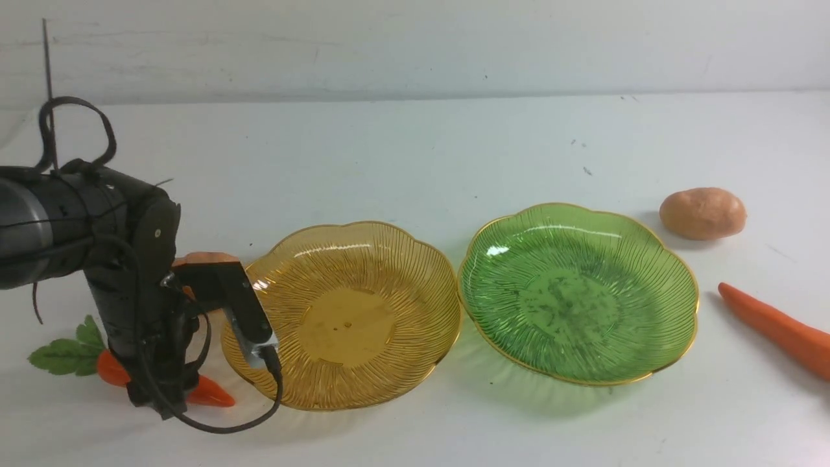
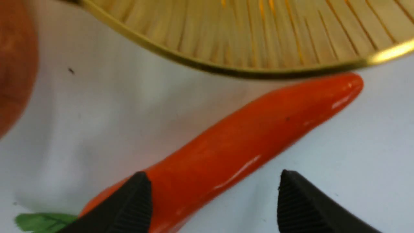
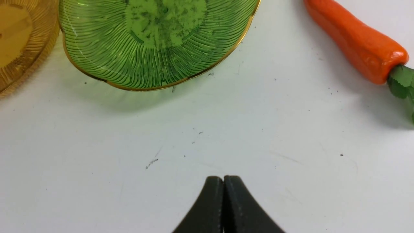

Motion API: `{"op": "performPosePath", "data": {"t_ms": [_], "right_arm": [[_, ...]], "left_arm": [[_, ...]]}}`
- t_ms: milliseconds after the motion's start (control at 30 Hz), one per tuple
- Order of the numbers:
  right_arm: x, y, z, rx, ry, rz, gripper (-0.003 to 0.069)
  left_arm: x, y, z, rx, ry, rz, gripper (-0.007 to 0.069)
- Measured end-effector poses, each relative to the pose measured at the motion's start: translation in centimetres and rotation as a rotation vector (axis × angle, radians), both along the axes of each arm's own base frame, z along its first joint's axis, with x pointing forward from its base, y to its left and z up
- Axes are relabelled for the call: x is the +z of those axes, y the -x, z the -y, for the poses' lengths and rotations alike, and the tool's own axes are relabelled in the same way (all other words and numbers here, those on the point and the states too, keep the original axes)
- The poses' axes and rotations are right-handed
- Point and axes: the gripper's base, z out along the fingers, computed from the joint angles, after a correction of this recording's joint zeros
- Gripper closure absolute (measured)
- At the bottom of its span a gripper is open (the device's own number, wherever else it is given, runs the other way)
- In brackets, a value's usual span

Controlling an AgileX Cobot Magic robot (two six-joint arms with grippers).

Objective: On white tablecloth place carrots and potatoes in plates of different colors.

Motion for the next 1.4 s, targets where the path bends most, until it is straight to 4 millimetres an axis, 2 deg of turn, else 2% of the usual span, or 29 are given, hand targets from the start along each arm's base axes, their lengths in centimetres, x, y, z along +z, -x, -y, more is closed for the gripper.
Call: {"op": "performPosePath", "data": {"t_ms": [100, 233, 333, 467, 600, 733, 800, 900, 967, 1000, 1100, 1233, 1333, 1400], "right_arm": [[0.0, 0.0, 0.0, 0.0, -0.004, 0.0, 0.0674], [0.0, 0.0, 0.0, 0.001, -0.006, -0.001, 0.0674], [0.0, 0.0, 0.0, 0.001, -0.006, -0.001, 0.0674], [0.0, 0.0, 0.0, 0.001, -0.006, -0.001, 0.0674], [0.0, 0.0, 0.0, 0.001, -0.006, -0.001, 0.0674], [0.0, 0.0, 0.0, 0.001, -0.007, -0.001, 0.0674], [0.0, 0.0, -0.1, 0.001, -0.007, -0.001, 0.0674], [0.0, 0.0, -0.1, 0.001, -0.007, -0.001, 0.0674], [0.0, 0.0, -0.1, 0.002, -0.008, -0.001, 0.0674], [0.0, 0.0, -0.1, 0.003, -0.008, -0.001, 0.0674], [0.0, 0.0, -0.1, 0.002, -0.008, 0.002, 0.0674], [0.0, 0.0, -0.1, 0.003, -0.007, 0.002, 0.0674], [0.0, 0.0, -0.1, 0.003, -0.007, 0.002, 0.0674], [0.0, 0.0, -0.1, 0.003, -0.007, 0.002, 0.0674]], "left_arm": [[-1.2, 0.1, -0.1, 0.006, -0.013, -0.05, 0.0132], [-1.3, 0.0, -0.1, 0.015, -0.021, -0.063, 0.0151], [-1.4, 0.2, -0.1, 0.043, -0.026, -0.078, 0.0219], [-1.4, 0.8, -0.4, 0.123, -0.057, -0.13, 0.0392], [-0.1, 1.4, -1.0, 0.2, -0.122, -0.168, 0.0428], [2.7, 1.4, -1.4, 0.249, -0.162, -0.127, 0.0436], [7.4, 0.3, -1.2, 0.306, -0.112, 0.033, 0.0436], [11.7, -0.2, -0.3, 0.394, 0.033, 0.155, 0.0436], [14.0, -0.8, 1.5, 0.45, 0.245, 0.191, 0.0436], [14.4, -1.1, 2.7, 0.457, 0.349, 0.198, 0.0436], [13.9, -2.4, 6.0, 0.446, 0.523, 0.212, 0.0436], [10.2, -4.0, 10.0, 0.397, 0.556, 0.19, 0.0417], [7.1, -5.0, 11.3, 0.38, 0.529, 0.158, 0.0359], [6.2, -5.3, 11.4, 0.382, 0.516, 0.145, 0.0295]]}}
